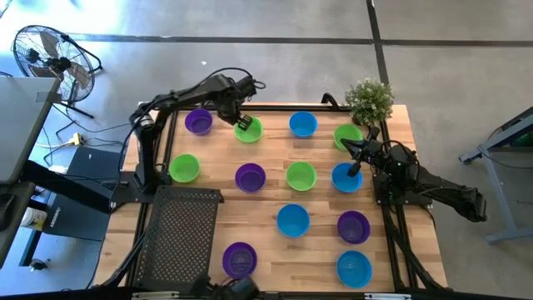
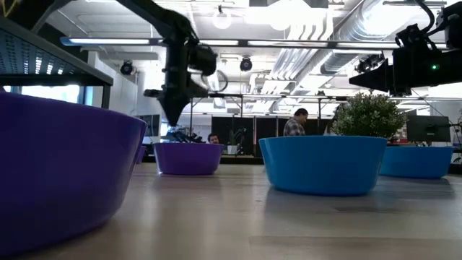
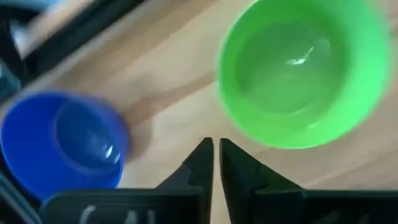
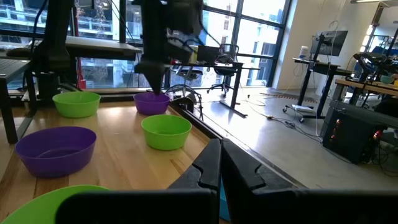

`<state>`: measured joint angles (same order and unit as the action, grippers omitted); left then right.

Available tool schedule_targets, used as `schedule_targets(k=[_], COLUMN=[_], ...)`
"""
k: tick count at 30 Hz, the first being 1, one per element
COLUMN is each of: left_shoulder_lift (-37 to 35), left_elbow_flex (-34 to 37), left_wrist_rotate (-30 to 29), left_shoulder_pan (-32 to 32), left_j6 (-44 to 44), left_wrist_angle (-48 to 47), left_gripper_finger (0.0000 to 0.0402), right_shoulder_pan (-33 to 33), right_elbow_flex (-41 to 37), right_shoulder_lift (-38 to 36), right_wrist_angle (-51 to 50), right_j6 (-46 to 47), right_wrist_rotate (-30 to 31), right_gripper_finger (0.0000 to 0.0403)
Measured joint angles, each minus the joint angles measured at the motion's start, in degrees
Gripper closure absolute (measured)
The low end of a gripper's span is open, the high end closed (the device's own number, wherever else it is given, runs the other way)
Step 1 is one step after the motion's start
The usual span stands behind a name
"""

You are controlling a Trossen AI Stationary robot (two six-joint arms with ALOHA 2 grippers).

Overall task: Pick & Place Mini bowls
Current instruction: Put the violet bowl on the shelf

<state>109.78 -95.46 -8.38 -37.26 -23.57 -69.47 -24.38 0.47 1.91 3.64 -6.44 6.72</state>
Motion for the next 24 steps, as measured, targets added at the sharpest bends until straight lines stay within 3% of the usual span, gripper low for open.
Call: schedule_targets(k=[11, 16, 24], left_shoulder_lift=[3.08, 3.08, 5.44], left_elbow_flex=[-0.20, -0.20, -0.26], left_wrist_rotate=[-3.48, -6.57, -6.79], left_shoulder_pan=[2.87, 2.70, 2.01], left_j6=[-9.01, -12.31, -12.74], left_wrist_angle=[-2.37, -4.49, -6.06], left_gripper_finger=[0.0255, 0.0251, 0.0257], right_shoulder_pan=[0.02, 0.01, 0.00], right_elbow_flex=[0.00, 0.00, 0.00], right_shoulder_lift=[-0.02, 0.00, 0.00], right_wrist_angle=[0.00, 0.00, 0.02], right_j6=[0.02, 0.01, 0.00], right_wrist_rotate=[0.00, -0.01, -0.02], right_gripper_finger=[0.0402, 0.0402, 0.0402])
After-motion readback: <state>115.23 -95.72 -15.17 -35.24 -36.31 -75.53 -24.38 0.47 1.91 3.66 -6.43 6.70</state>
